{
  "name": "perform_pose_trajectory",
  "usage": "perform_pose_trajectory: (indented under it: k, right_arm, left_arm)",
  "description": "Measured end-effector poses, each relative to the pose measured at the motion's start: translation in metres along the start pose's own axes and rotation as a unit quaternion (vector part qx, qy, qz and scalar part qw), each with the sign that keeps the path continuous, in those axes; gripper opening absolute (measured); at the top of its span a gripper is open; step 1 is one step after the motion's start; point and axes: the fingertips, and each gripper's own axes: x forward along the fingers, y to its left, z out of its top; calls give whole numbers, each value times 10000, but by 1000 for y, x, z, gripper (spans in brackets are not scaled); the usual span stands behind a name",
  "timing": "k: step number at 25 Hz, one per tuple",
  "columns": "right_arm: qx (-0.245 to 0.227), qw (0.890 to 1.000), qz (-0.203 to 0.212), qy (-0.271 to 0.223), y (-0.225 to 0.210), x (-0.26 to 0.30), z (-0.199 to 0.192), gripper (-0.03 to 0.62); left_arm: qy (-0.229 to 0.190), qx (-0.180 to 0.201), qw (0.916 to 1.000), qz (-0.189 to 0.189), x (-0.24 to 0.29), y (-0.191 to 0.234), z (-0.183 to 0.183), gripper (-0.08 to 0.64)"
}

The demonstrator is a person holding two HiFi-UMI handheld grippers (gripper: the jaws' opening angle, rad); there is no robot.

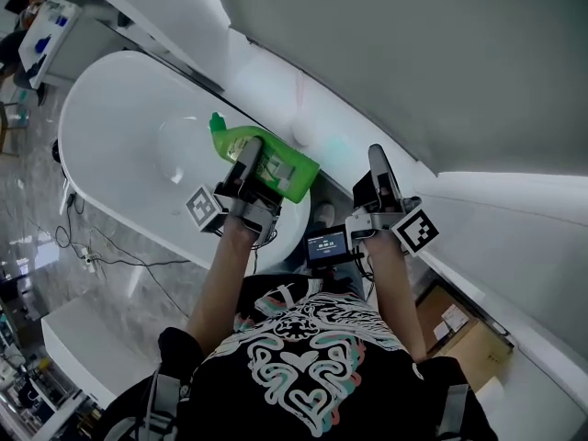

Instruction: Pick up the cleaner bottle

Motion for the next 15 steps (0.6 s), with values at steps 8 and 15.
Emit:
perform_pose_trajectory:
  k: [8, 15]
  right_arm:
    - [-183, 9996, -223, -18, 9, -4, 5, 31]
    - [-206, 9992, -328, -118, 2, -9, 9, 28]
  left_arm:
    - [62, 204, 9998, 54, 3, -17, -3, 192]
    - [109, 238, 9996, -47, 6, -22, -7, 192]
